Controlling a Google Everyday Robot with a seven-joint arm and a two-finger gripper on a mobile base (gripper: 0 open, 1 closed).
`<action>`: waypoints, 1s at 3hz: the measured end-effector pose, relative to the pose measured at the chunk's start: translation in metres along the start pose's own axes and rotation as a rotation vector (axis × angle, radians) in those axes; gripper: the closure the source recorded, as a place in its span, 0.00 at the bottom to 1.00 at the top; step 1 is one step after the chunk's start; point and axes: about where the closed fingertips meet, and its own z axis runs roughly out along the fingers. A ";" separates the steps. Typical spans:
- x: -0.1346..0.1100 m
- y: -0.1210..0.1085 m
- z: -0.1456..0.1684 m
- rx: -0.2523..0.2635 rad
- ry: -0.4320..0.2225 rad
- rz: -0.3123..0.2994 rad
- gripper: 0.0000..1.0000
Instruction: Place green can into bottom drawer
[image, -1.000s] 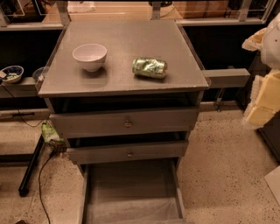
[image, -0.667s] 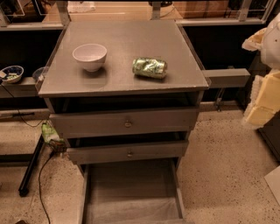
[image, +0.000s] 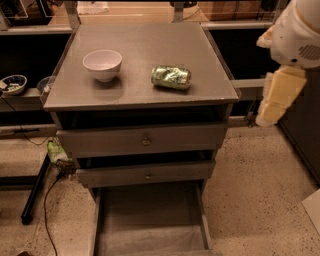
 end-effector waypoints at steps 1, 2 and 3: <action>-0.033 -0.035 0.047 -0.049 -0.029 -0.016 0.00; -0.033 -0.035 0.047 -0.049 -0.030 -0.016 0.00; -0.033 -0.052 0.051 -0.040 -0.045 0.005 0.00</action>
Offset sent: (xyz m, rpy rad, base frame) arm 0.0787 0.0414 -0.0388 0.0540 0.0763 0.0436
